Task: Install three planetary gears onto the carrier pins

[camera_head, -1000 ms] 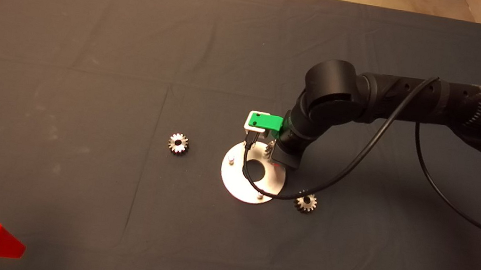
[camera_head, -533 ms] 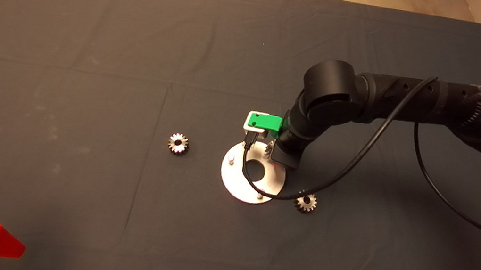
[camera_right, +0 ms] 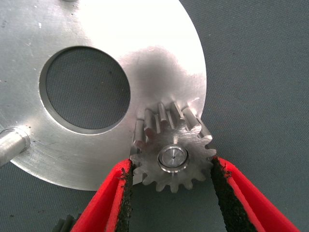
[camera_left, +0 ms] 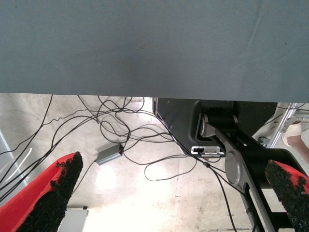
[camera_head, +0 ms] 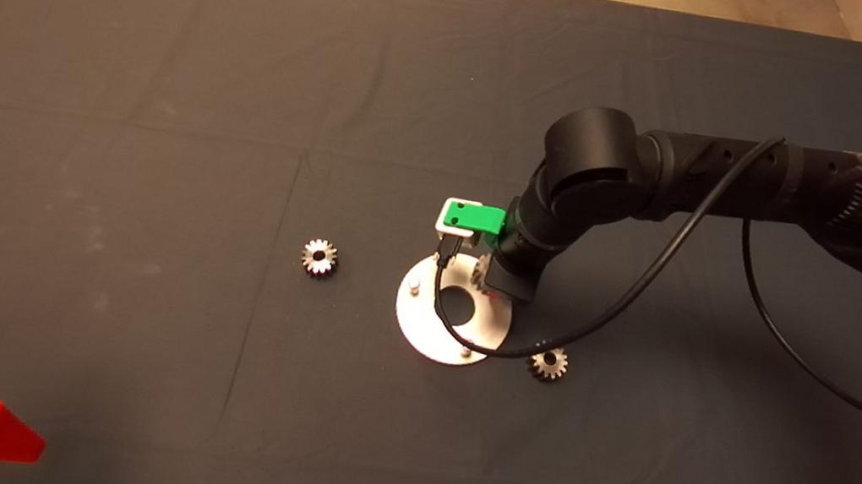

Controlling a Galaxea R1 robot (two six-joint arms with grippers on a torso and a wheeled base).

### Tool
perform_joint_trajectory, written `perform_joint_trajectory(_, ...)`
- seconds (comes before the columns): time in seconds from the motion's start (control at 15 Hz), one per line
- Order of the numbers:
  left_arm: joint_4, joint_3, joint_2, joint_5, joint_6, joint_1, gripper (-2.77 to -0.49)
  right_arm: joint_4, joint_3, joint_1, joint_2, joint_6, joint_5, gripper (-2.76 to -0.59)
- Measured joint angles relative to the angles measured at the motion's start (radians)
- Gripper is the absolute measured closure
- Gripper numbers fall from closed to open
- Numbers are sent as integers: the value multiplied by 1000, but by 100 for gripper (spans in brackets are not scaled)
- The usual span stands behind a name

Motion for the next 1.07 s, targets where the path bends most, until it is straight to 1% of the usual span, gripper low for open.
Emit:
perform_joint_trajectory(0.07, 0, 0, 0, 0, 0, 0, -275, 0, 1, 0, 0, 0, 0, -116)
perform_joint_trajectory(0.13, 0, 0, 0, 0, 0, 0, -275, 0, 2, 0, -3, 0, 1, -120)
perform_joint_trajectory(0.2, 0, 0, -1, 0, 0, 0, -275, 0, 3, 0, -6, 0, 1, -129)
perform_joint_trajectory(0.27, 0, 0, -1, 0, 0, 0, -275, 3, 5, 1, -11, 0, 1, -129)
perform_joint_trajectory(0.33, 0, 0, -1, 0, 0, 0, -275, 6, 11, 6, -17, 0, 1, -129)
perform_joint_trajectory(0.4, 0, 0, -1, 0, 0, 0, -275, 19, 23, 19, -28, 0, 1, -134)
perform_joint_trajectory(0.47, 0, 0, -1, 0, 0, 0, -275, 56, 34, 49, -40, 0, 2, -142)
perform_joint_trajectory(0.53, 0, 0, -1, 0, 0, 0, -275, 114, 48, 94, -58, 2, 4, -144)
perform_joint_trajectory(0.6, 0, 0, -1, 0, 0, 0, -275, 174, 70, 146, -84, 6, 3, -144)
perform_joint_trajectory(0.67, 0, 0, -1, 0, 0, 0, -275, 217, 99, 186, -113, 28, 3, -155)
perform_joint_trajectory(0.73, 0, 0, -1, 0, 0, 0, -275, 244, 134, 211, -140, 65, 2, -159)
perform_joint_trajectory(0.8, 0, 0, -1, 0, 0, 0, -275, 260, 172, 223, -165, 110, -1, -160)
perform_joint_trajectory(0.87, 0, 0, -1, 0, 0, 0, -275, 274, 203, 228, -178, 166, -5, -163)
perform_joint_trajectory(1.0, 0, 0, -1, 0, 0, 0, -275, 293, 257, 234, -192, 310, -3, -171)
perform_joint_trajectory(1.07, 0, 0, -1, 0, 0, 0, -275, 304, 274, 238, -194, 375, -1, -177)
